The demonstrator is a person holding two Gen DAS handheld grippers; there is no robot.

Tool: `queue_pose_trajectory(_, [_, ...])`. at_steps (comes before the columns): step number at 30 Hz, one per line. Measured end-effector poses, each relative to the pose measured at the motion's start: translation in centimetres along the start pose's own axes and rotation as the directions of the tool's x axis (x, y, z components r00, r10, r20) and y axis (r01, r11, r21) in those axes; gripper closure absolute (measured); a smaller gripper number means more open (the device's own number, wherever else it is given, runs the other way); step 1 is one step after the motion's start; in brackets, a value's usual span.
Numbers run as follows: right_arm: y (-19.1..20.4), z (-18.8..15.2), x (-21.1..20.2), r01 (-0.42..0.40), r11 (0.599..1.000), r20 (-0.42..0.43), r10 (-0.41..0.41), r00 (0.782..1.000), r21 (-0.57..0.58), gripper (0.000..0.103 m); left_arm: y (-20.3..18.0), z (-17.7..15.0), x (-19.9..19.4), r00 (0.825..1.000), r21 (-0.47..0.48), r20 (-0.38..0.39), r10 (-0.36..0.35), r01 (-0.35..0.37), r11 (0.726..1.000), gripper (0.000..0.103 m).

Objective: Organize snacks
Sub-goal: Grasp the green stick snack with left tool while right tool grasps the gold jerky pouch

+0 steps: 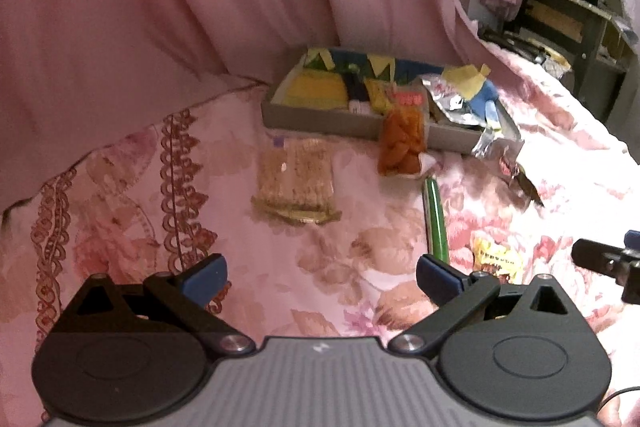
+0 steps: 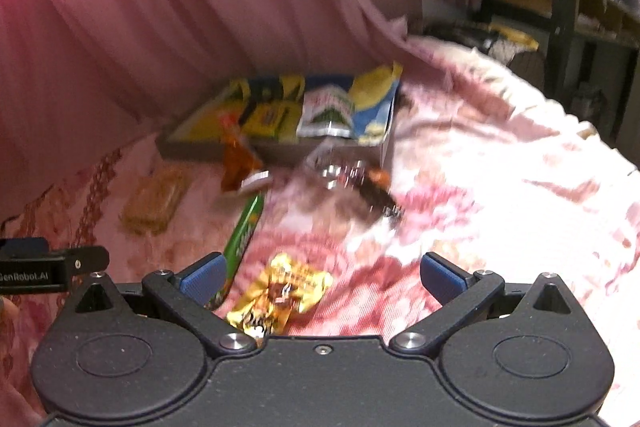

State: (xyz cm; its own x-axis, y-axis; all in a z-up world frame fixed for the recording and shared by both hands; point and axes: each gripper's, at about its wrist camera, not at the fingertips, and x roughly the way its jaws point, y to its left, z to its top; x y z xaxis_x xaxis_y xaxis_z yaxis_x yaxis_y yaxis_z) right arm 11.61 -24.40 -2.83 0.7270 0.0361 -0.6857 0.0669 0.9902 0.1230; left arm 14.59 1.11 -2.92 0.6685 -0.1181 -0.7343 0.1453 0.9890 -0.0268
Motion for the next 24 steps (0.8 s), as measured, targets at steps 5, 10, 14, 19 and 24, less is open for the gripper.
queue_pose_trajectory(5, [0.6, -0.6, 1.7, -0.009, 1.000, -0.080, 0.008, 0.997, -0.010, 0.001, -0.1, 0.1, 1.2, 0.998, 0.010, -0.061, 0.000, 0.000, 1.000, 0.000])
queue_pose_trajectory(10, [1.3, -1.0, 2.8, -0.017, 0.999, -0.127, 0.013, 0.992, -0.027, 0.001, -0.3, 0.2, 2.1, 0.995, 0.003, -0.103, -0.013, 0.013, 1.000, 0.000])
queue_pose_trajectory(14, [1.5, -1.2, 3.7, -0.024, 1.000, -0.150, 0.021, 0.988, -0.017, 0.001, -0.6, 0.4, 3.1, 0.992, 0.010, -0.120, -0.026, 0.028, 1.000, 0.000])
queue_pose_trajectory(19, [1.8, -1.4, 4.6, -0.014, 0.999, -0.165, 0.009, 0.986, -0.029, 0.001, -1.3, 1.0, 4.7, 0.990, 0.035, -0.133, -0.047, 0.052, 0.998, 0.000])
queue_pose_trajectory(24, [2.1, -1.4, 5.3, -0.010, 0.999, -0.156, 0.003, 0.988, -0.041, 0.001, -1.8, 1.9, 6.6, 0.986, 0.024, -0.141, -0.089, 0.094, 0.995, 0.000])
